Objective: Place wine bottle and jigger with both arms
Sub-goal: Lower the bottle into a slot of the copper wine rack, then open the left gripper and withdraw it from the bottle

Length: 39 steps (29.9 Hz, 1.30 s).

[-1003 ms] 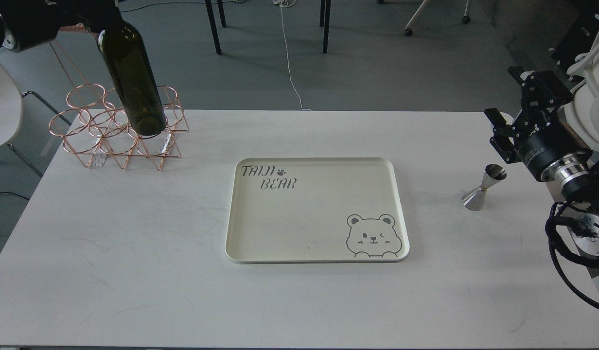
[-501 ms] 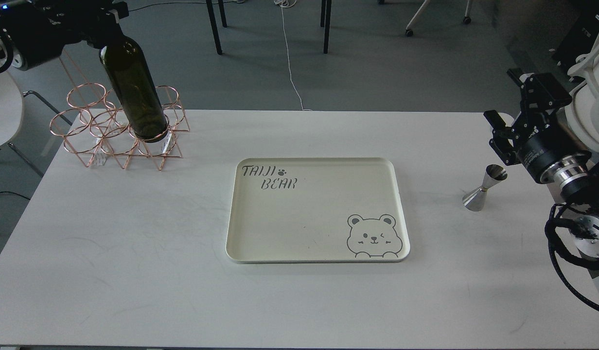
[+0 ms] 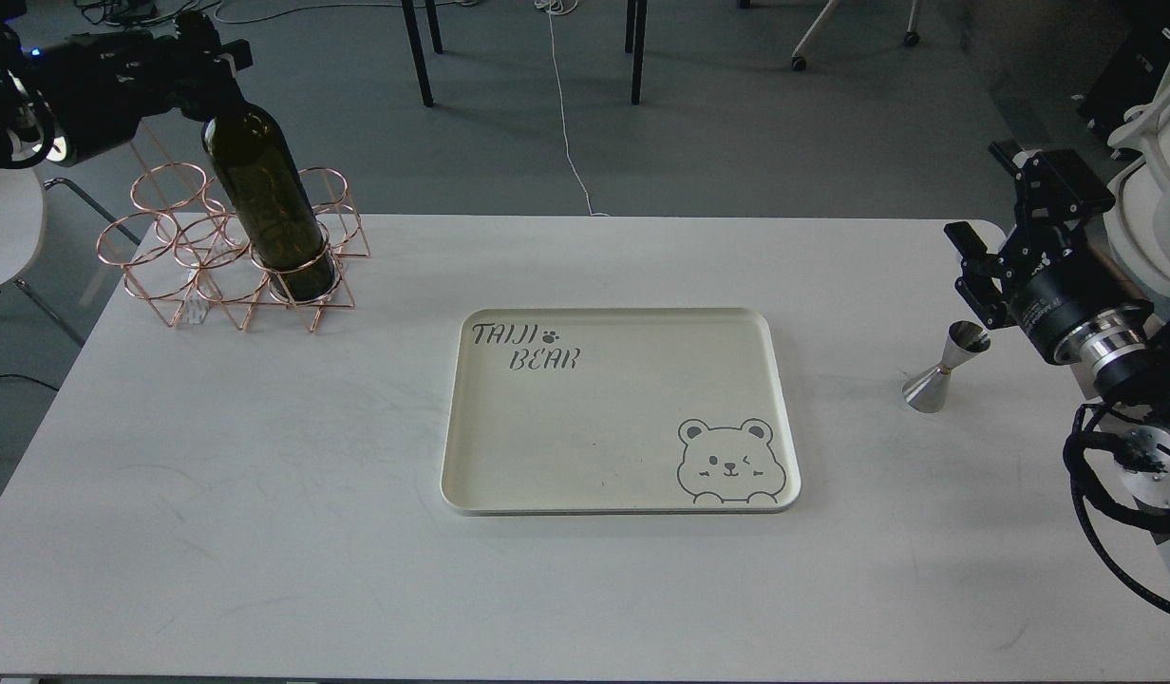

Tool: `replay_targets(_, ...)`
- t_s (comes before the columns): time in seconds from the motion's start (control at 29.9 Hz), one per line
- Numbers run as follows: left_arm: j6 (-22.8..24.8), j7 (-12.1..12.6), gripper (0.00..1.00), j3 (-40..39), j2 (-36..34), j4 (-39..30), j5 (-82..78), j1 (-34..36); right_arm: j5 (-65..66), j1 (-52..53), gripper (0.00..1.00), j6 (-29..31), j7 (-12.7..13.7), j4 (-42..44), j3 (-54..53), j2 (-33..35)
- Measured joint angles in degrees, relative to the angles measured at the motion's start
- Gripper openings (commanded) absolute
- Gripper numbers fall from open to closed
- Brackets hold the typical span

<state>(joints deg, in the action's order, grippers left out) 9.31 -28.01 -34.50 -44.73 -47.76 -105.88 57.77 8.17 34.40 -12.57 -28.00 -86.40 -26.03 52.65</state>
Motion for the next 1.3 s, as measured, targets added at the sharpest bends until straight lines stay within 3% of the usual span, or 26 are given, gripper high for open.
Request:
replay_targets(0.17,-0.5,0.0,0.33,0.3,0.4,0.5,0.3,-0.2,0.0,-0.4,0.94,0.0,0.0,0.0,0.0,-0.3)
replay_targets(0.37,-0.5,0.0,0.66,0.3,0.4,0.6,0.5,-0.2,0.0,-0.5,0.94,0.0,0.0,0.0,-0.1,-0.4)
replay_targets(0.67,-0.6,0.0,0.95,0.3,0.4,0.6,1.9,-0.2,0.0,-0.5,0.94,0.0,0.0,0.1,-0.2,-0.4)
replay_targets(1.04,1.2,0.0,0.98,-0.1,-3.7,-3.6,11.5,-0.2,0.0,-0.4,0.97,0.0,0.0,0.0,-0.7,-0.4)
replay_targets(1.3,1.2,0.0,0.98,-1.4,-8.9,-17.7,45.1,1.8,0.2,-0.4,0.98,0.0,0.0,0.4,-0.9,-0.4)
